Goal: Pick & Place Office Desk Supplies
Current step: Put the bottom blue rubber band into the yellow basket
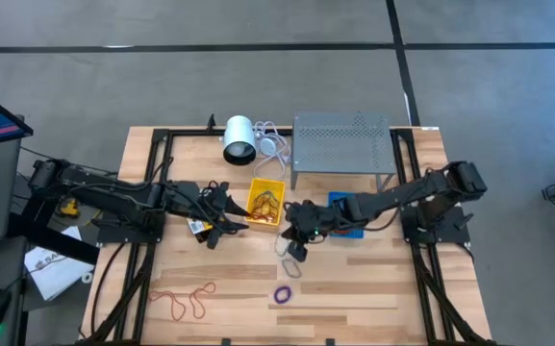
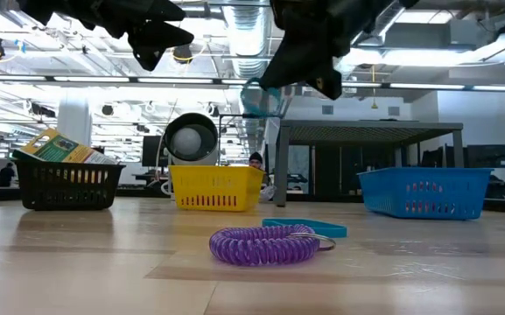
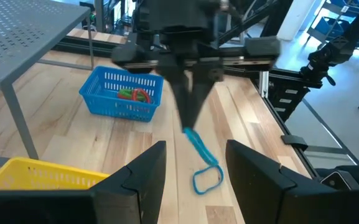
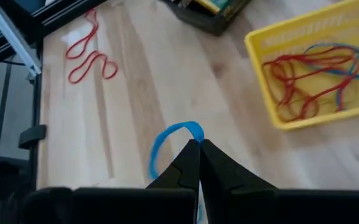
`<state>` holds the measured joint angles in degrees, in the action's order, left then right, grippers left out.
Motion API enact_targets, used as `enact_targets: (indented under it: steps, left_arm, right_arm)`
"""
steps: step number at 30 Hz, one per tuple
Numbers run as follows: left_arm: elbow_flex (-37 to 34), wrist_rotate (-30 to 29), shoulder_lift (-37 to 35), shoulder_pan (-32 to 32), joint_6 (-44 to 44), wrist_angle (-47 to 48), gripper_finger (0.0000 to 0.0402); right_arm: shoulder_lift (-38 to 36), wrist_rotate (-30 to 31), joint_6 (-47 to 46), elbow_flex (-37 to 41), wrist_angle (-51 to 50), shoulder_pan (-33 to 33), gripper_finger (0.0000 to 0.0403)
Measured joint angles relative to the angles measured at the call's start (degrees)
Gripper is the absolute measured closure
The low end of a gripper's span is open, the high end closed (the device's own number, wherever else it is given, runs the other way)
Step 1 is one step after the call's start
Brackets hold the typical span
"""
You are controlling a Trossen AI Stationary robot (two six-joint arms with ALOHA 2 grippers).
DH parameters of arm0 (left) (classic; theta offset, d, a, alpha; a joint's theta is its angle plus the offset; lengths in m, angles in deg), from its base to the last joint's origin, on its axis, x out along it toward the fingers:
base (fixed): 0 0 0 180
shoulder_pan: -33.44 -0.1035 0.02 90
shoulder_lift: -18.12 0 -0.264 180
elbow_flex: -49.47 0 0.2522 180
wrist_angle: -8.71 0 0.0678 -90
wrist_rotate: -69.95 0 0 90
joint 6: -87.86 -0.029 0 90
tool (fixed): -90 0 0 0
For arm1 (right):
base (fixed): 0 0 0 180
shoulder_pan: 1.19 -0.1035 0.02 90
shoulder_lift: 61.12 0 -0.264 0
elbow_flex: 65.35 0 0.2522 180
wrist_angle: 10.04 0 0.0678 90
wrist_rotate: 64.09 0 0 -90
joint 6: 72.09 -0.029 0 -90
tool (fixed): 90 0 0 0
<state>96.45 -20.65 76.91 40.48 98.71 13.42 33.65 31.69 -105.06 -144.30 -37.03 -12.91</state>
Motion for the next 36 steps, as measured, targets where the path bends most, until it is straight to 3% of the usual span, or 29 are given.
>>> enact_targets:
  steps: [13, 22, 36]
  left_arm:
    - [0.0, -1.0, 0.0, 0.0, -0.4, -0.1, 0.0239]
    - [0.0, -1.4, 0.3, 0.0, -0.5, -2.3, 0.0239]
    - [0.0, -1.4, 0.3, -0.1, -0.5, -2.1, 0.0239]
  right_arm:
    - [0.0, -3.9, 8.6, 0.0, 6.0, 9.4, 0.0403]
    - [2.2, -4.5, 13.3, -0.3, 9.9, 12.5, 0.0403]
    - [9.6, -4.4, 19.1, -8.6, 4.0, 14.2, 0.0403]
